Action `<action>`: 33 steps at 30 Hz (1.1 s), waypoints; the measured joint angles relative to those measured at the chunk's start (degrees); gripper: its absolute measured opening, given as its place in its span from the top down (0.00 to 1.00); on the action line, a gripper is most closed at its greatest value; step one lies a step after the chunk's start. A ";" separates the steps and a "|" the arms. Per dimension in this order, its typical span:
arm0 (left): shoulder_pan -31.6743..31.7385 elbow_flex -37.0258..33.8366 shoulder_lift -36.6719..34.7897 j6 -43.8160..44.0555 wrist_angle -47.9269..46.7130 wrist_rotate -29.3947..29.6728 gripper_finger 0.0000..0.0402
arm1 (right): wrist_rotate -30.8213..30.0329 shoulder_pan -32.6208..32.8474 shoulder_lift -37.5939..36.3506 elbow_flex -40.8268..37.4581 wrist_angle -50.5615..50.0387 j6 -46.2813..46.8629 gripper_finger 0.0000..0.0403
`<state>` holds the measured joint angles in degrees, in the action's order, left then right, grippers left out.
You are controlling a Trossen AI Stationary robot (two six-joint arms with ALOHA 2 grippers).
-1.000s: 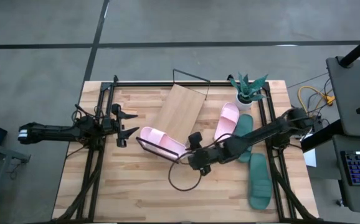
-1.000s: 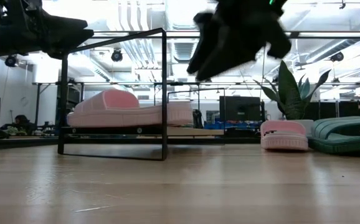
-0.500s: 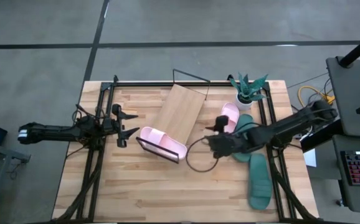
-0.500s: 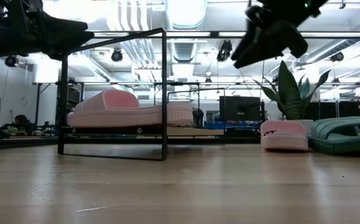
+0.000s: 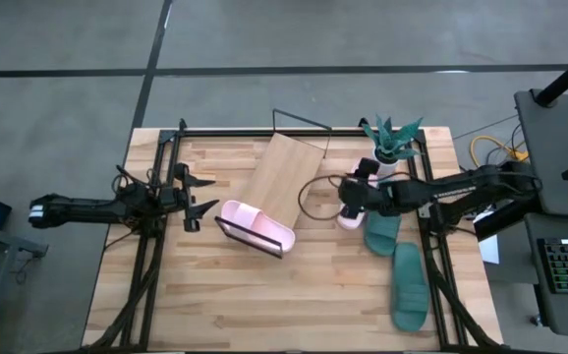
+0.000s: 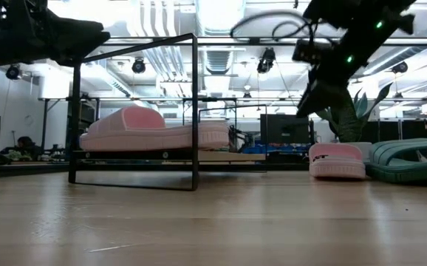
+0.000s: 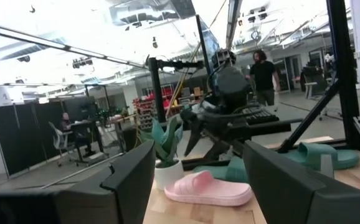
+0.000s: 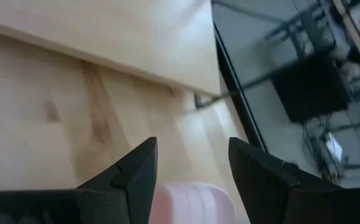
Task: Pick and place slides into the shelf
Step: Put the pink slide on the shelf
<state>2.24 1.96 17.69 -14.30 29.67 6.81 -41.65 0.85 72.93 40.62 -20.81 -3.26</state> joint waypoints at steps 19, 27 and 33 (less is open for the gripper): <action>0.00 0.00 0.66 0.35 -0.17 1.04 0.43 | 10.28 -3.64 -0.02 -0.90 -13.45 3.63 0.54; 0.00 0.00 0.66 0.35 -0.19 1.04 0.43 | 8.81 -3.66 -0.02 -2.27 -13.36 -0.05 0.54; 0.00 0.00 0.66 0.33 -0.20 1.03 0.43 | 6.97 -4.63 -0.02 -3.99 -13.30 -0.25 0.54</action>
<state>2.24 1.96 18.35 -13.98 29.47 7.85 -34.68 -3.78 72.90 36.63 -34.11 -3.51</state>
